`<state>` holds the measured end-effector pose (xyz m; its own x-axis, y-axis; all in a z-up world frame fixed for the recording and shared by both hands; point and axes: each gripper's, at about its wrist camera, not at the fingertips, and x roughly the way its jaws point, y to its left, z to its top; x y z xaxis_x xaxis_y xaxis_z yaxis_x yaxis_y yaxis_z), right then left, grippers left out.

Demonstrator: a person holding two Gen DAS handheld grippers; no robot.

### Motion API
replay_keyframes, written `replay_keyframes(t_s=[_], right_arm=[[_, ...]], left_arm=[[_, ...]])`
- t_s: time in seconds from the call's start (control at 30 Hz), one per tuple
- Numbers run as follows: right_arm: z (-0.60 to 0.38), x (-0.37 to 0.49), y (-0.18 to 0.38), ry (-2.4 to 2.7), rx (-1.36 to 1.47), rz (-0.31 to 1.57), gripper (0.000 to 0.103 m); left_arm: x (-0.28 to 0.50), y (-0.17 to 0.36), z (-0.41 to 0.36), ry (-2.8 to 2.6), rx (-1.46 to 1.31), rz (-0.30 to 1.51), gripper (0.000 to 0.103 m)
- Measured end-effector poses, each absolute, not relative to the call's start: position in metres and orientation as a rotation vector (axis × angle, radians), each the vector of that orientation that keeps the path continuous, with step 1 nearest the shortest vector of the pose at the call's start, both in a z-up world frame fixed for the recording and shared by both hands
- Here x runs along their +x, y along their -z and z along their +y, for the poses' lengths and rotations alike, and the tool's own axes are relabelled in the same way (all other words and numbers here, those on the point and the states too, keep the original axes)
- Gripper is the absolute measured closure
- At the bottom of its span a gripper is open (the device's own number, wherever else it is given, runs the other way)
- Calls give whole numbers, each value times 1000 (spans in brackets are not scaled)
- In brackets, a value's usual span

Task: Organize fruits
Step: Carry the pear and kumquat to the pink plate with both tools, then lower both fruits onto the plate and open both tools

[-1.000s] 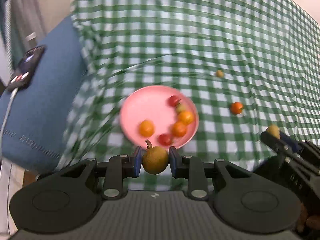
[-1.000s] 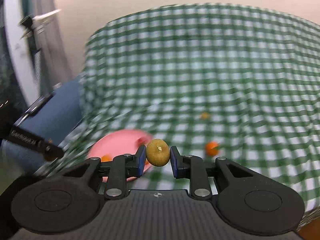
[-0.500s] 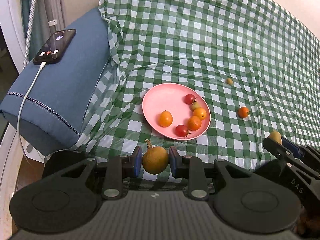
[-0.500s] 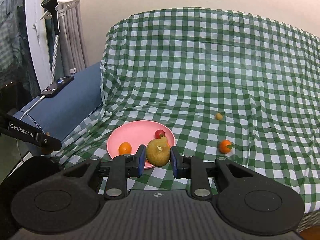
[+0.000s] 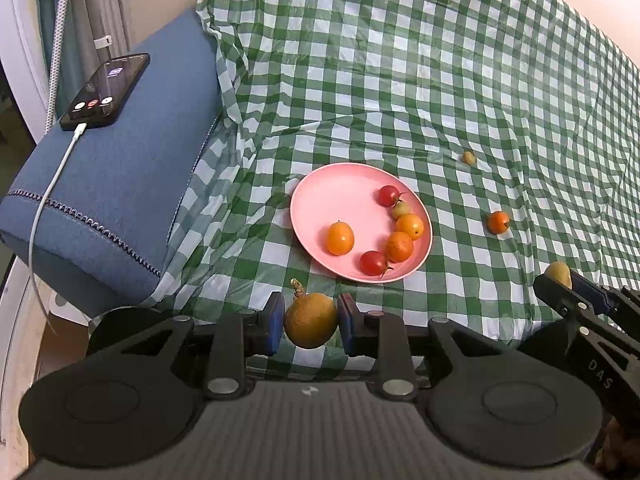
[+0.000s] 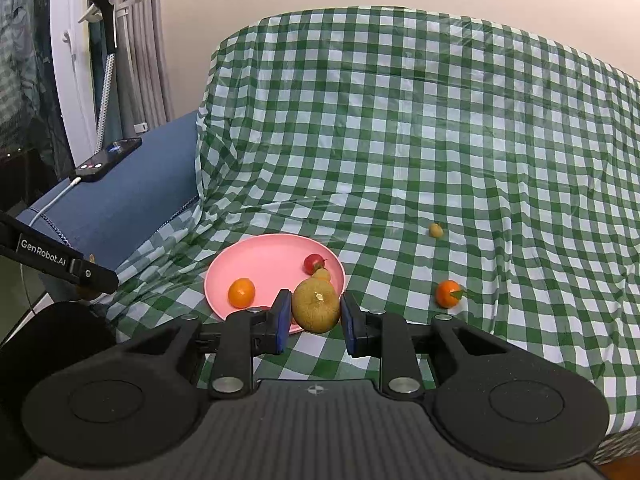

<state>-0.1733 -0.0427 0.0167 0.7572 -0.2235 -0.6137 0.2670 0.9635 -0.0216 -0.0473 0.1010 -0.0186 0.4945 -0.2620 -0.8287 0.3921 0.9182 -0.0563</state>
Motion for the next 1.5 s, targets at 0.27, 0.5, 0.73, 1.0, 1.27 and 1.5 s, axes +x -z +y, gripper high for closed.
replay_keyframes(t_s=[0.27,0.5,0.73,1.0,1.27,1.5], right_arm=[[-49,-141,-7,262,78,675,76],[-51,-105,9,227,67,705,76],[-56,-69,34,195,55,755,76],[-60,-26,78,157,18,841,76],[-63,4,105,129,-7,891,76],[-67,2,94,135,32,885,29]], left_arm=[[-20,25,91,403,172,985,71],[15,39,79,400,179,1011,71],[58,66,57,409,174,1066,71],[105,106,20,431,227,1131,71],[136,138,-6,422,313,1148,71],[133,122,6,400,258,1093,0]])
